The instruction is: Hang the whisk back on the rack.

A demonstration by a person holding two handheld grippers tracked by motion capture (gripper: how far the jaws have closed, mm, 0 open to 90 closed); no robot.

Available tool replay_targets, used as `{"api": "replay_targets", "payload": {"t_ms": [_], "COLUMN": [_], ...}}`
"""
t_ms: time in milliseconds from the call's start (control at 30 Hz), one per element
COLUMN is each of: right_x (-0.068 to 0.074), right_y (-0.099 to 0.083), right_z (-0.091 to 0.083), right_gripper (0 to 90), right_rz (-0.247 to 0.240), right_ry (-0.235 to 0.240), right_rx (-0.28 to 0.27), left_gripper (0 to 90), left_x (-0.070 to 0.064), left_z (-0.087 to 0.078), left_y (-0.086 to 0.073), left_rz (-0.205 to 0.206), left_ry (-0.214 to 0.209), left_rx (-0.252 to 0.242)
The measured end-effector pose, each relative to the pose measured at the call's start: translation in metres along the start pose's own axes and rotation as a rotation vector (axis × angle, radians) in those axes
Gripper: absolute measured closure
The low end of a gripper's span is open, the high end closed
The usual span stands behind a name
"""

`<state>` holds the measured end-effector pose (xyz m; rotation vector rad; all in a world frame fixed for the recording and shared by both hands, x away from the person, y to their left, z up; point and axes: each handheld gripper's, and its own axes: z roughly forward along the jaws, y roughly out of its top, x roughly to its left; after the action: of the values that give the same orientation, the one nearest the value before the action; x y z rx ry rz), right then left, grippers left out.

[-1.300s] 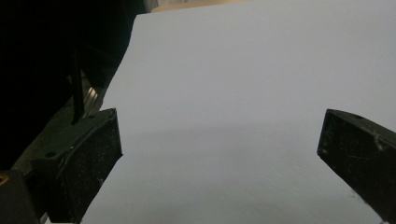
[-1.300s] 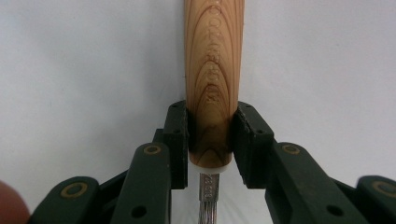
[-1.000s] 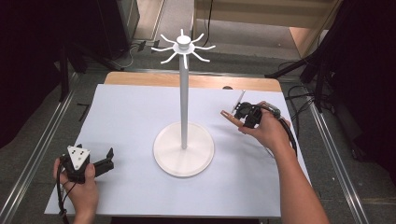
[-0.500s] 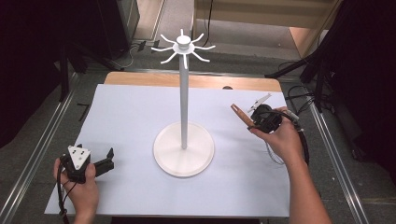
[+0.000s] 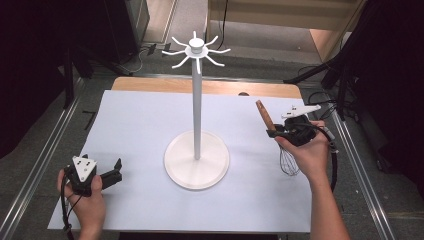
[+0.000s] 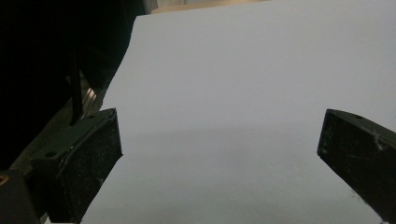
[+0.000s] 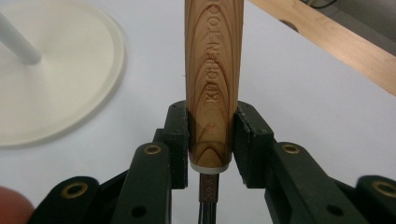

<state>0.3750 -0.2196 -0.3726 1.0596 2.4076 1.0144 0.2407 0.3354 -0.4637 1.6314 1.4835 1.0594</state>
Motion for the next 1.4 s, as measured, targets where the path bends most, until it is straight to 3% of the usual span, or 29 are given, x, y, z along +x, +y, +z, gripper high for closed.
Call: {"api": "replay_targets", "payload": {"t_ms": [400, 933, 1400], "right_x": [0.000, 0.016, 0.043], "right_y": [-0.010, -0.011, 0.000], "right_z": [-0.016, -0.032, -0.040], "right_gripper": [70.8, 70.8, 70.8], "right_rz": [0.084, 0.116, 0.079], "right_ry": [0.030, 0.076, 0.093], "right_rx": [-0.195, -0.466, -0.565], "left_gripper": [0.3, 0.3, 0.3], "left_x": [0.000, -0.001, -0.001], "left_z": [0.000, 0.000, 0.000], "left_y": [0.000, 0.000, 0.000], "left_rz": [0.001, 0.001, 0.000], "left_ry": [-0.002, 0.003, 0.004], "left_rx": [-0.003, -0.001, -0.006]}}
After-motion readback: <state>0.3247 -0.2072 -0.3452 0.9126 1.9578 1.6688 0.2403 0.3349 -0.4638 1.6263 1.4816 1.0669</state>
